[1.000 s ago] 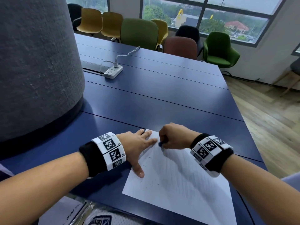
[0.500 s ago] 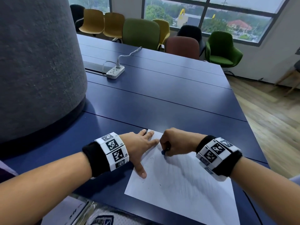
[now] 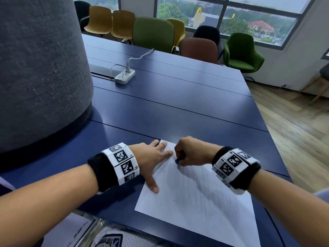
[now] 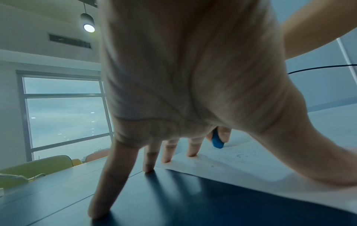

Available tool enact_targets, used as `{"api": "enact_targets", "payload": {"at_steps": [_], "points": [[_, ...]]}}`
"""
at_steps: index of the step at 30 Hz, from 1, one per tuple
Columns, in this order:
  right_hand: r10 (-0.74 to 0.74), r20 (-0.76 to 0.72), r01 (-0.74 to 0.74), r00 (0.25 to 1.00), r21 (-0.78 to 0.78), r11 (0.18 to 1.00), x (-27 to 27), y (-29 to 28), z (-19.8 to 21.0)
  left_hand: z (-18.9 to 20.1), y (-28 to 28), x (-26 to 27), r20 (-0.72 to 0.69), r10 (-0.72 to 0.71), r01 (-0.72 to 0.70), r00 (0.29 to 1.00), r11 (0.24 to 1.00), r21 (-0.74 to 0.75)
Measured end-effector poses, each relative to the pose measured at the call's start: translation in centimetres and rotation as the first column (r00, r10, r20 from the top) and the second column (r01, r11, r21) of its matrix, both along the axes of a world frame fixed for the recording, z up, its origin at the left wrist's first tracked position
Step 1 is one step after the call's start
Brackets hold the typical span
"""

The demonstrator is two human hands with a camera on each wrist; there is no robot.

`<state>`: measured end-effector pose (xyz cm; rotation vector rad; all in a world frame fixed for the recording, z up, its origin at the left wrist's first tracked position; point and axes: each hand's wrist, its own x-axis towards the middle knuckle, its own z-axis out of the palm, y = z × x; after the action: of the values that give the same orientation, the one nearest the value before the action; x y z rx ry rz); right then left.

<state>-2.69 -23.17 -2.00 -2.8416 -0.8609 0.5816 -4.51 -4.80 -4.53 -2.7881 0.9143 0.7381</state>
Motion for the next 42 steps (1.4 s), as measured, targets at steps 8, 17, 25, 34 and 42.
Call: {"api": "enact_targets", "payload": {"at_steps": [8, 17, 25, 34, 42], "points": [[0.079, -0.078, -0.077, 0.994, 0.02, 0.997, -1.8, 0.2, -0.1, 0.4, -0.1, -0.1, -0.005, -0.003, 0.003, 1.0, 1.0, 0.017], [0.09, -0.074, -0.086, 0.993, 0.052, 0.995, -3.0, 0.0, -0.4, 0.3, 0.0, 0.0, -0.015, 0.006, -0.005, 1.0, 0.999, 0.033], [0.076, -0.085, -0.073, 0.993, 0.04, 0.997, -3.2, -0.4, -0.4, 0.1, 0.0, 0.0, -0.007, 0.012, -0.012, 1.0, 0.999, 0.033], [0.055, -0.09, -0.048, 0.994, 0.081, 0.996, -4.2, -0.9, -0.7, -0.1, -0.2, 0.1, -0.002, 0.01, -0.01, 1.0, 0.998, 0.054], [-0.102, -0.002, 0.101, 0.995, 0.102, 0.99, -6.7, -5.8, -0.8, -0.2, 0.1, 0.0, 0.006, 0.036, -0.036, 0.999, 0.999, 0.015]]}}
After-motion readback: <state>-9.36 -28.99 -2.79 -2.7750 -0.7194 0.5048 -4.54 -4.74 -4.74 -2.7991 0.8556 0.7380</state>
